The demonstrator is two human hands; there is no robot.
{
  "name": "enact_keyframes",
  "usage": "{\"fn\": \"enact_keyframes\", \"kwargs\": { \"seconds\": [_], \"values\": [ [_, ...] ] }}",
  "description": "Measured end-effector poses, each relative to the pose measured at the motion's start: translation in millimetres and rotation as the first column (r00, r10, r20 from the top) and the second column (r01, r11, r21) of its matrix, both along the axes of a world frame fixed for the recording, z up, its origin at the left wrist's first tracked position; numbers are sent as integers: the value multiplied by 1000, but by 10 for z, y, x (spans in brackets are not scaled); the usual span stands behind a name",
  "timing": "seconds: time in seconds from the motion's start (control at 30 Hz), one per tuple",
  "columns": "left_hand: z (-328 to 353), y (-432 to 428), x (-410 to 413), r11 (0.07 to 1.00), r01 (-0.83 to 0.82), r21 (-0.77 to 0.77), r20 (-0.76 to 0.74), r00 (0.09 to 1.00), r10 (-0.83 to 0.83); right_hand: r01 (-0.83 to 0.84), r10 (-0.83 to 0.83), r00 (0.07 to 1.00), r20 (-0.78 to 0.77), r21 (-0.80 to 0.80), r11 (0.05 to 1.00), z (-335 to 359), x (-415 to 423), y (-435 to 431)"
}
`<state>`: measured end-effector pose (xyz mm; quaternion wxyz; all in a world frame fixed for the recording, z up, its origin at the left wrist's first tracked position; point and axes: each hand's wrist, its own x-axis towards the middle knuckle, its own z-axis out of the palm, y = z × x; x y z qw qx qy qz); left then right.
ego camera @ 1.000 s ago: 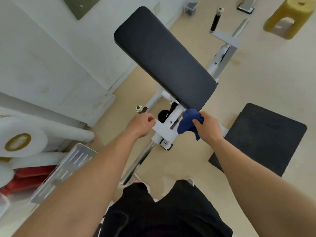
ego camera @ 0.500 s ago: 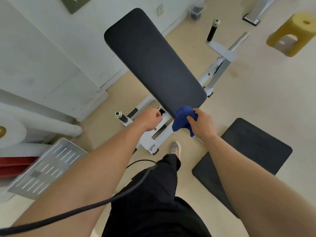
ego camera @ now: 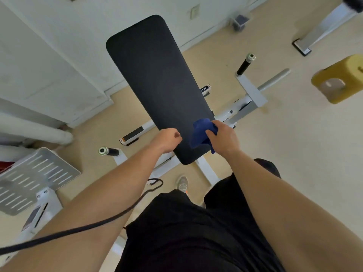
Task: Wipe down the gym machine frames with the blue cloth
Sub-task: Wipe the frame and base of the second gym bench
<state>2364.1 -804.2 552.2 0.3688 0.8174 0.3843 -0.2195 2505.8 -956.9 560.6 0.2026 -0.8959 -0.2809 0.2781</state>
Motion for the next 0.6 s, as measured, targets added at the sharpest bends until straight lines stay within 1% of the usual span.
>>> {"fn": "enact_keyframes", "kwargs": {
  "seconds": [0.13, 0.2, 0.3, 0.37, 0.43, 0.53, 0.6],
  "values": [
    [-7, 159, 255, 983, -180, 19, 1, 984, 180, -163, 163, 987, -7, -26, 986, -30, 445, 399],
    [-17, 212, 355, 967, -254, 35, -1, 967, 254, -260, 260, 965, -23, -30, 965, -119, 676, 621],
    [-160, 249, 450, 916, -394, 76, 7, 919, 395, -397, 397, 916, -60, 9, 918, -374, 949, 1008],
    [-303, 247, 462, 852, -509, 121, -6, 858, 514, -515, 514, 853, -89, 12, 857, -577, 1048, 1273],
    [-446, 198, 467, 758, -639, 130, -40, 760, 648, -637, 634, 759, -147, 34, 770, -763, 1079, 1472],
    [-639, 168, 525, 653, -744, 141, -41, 655, 755, -771, 774, 614, -156, 88, 630, -976, 1045, 1678],
    [-792, 146, 498, 578, -803, 147, -5, 584, 812, -817, 823, 543, -166, 125, 564, -1124, 915, 1765]
  ]
}}
